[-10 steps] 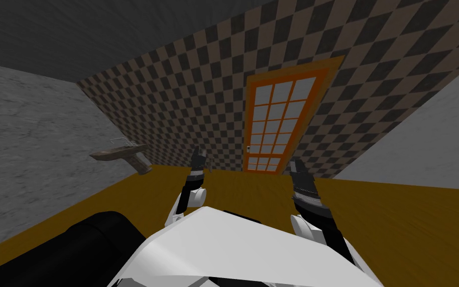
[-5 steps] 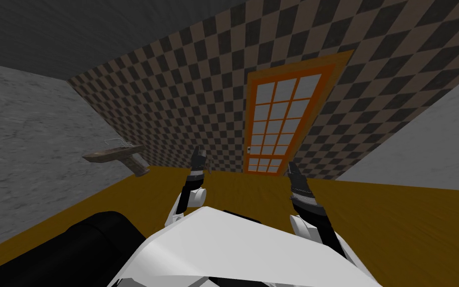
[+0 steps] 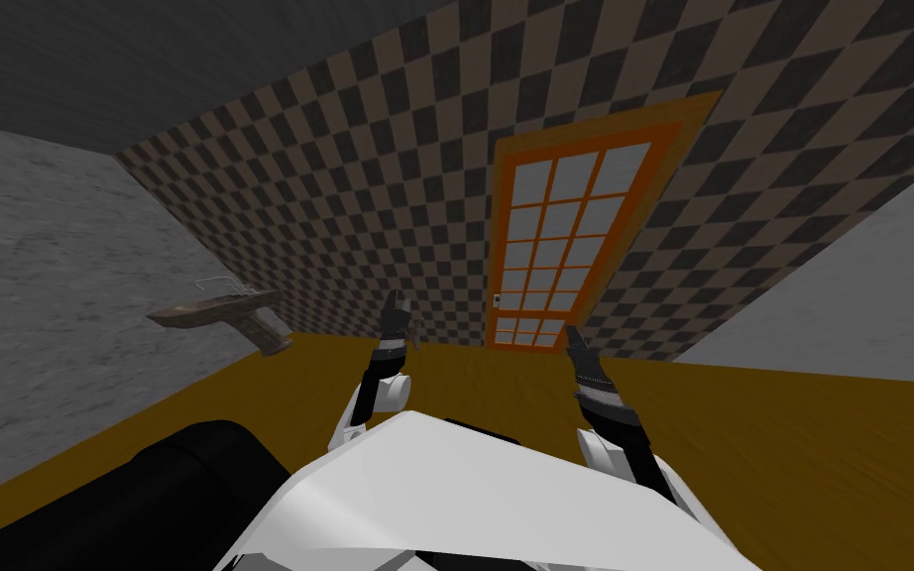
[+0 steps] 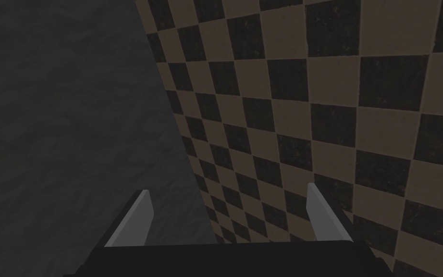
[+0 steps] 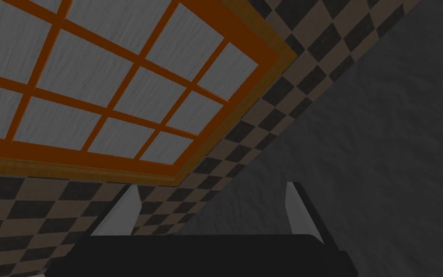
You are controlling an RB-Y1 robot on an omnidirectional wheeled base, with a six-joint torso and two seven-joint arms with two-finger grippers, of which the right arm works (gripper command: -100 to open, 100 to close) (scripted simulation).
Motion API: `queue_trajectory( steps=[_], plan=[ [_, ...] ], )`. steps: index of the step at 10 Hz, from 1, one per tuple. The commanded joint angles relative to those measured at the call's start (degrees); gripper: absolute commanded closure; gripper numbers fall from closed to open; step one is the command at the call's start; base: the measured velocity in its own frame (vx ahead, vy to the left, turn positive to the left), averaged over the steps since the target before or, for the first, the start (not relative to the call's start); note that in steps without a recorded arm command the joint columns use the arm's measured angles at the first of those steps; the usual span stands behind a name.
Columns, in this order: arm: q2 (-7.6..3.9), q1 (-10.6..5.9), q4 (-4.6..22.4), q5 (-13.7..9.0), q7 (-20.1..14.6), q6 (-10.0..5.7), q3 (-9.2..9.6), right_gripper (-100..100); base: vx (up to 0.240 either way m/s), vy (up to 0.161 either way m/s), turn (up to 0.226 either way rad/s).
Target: Pull the door open
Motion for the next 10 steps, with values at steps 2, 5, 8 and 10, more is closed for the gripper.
queue_trajectory(
  steps=[2, 5, 8, 10],
  plan=[
    [-0.16, -1.0, 3.39, 1.24, 2.16, -0.8, -0.38, -100, 0.095, 0.023, -0.011],
    [-0.54, -2.25, 7.34, 2.6, 4.49, -1.61, -1.04, -100, 0.104, 0.041, -0.013],
    [-0.91, -3.51, 11.3, 3.96, 6.82, -2.41, -1.71, -100, 0.093, 0.028, -0.012],
    [-1.12, -4.37, 14.01, 4.89, 8.41, -2.96, -2.16, -100, 0.105, 0.032, -0.014]
  ],
)
